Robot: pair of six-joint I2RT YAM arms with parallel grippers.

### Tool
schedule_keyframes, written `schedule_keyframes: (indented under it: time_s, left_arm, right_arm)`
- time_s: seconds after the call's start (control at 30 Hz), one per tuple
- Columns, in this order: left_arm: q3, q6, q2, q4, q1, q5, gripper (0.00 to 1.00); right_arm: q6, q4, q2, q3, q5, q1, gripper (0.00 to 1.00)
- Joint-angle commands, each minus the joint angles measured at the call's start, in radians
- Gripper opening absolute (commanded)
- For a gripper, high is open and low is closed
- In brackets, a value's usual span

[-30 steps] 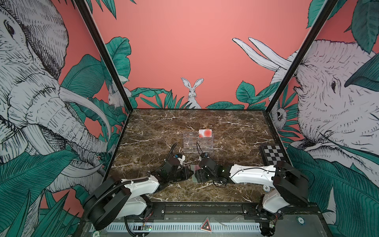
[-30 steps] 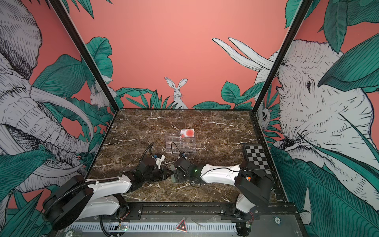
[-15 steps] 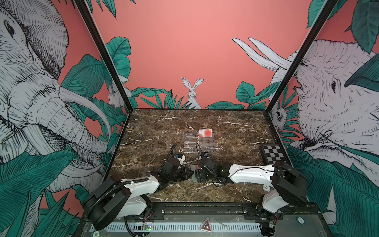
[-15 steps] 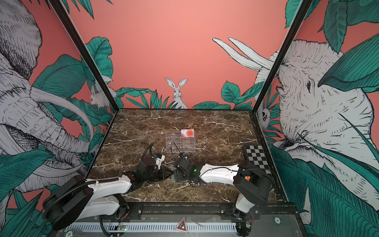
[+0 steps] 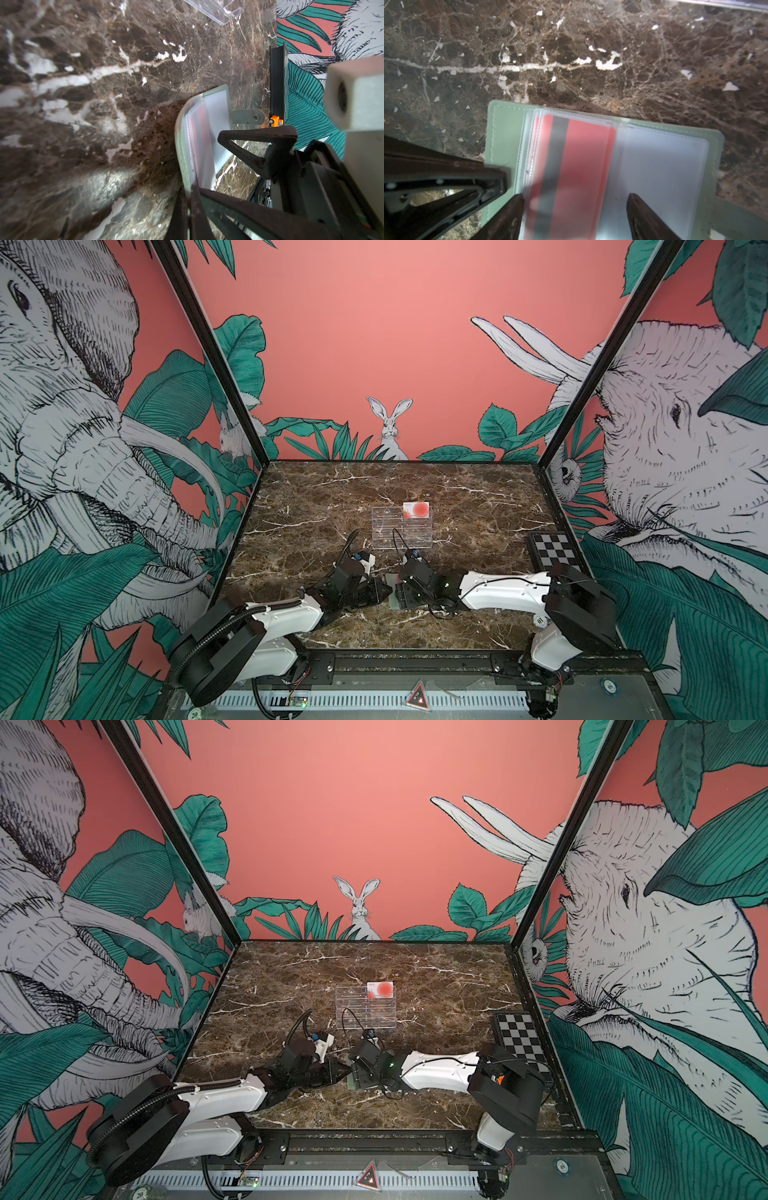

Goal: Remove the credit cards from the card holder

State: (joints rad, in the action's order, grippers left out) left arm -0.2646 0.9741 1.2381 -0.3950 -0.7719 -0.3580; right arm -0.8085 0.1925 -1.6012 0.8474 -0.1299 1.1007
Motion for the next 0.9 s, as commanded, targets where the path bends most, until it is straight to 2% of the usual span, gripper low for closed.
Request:
schedule_keyframes:
  time_s: [0.0, 0.5, 0.87]
  left_arm:
    - [0.01, -0.017, -0.001, -0.022, -0.005, -0.009, 0.0]
    - [-0.002, -0.034, 0.027, -0.021, -0.005, -0.009, 0.0]
    - [-0.051, -0.089, 0.035, 0.072, -0.005, 0.015, 0.0]
  right_arm:
    - [-0.004, 0.044, 0.041, -0.011, -0.064, 0.002, 0.76]
    - [0.0, 0.06, 0.126, -0.068, -0.089, -0.024, 0.76]
    - [0.006, 0.062, 0.363, -0.232, -0.082, -0.126, 0.79]
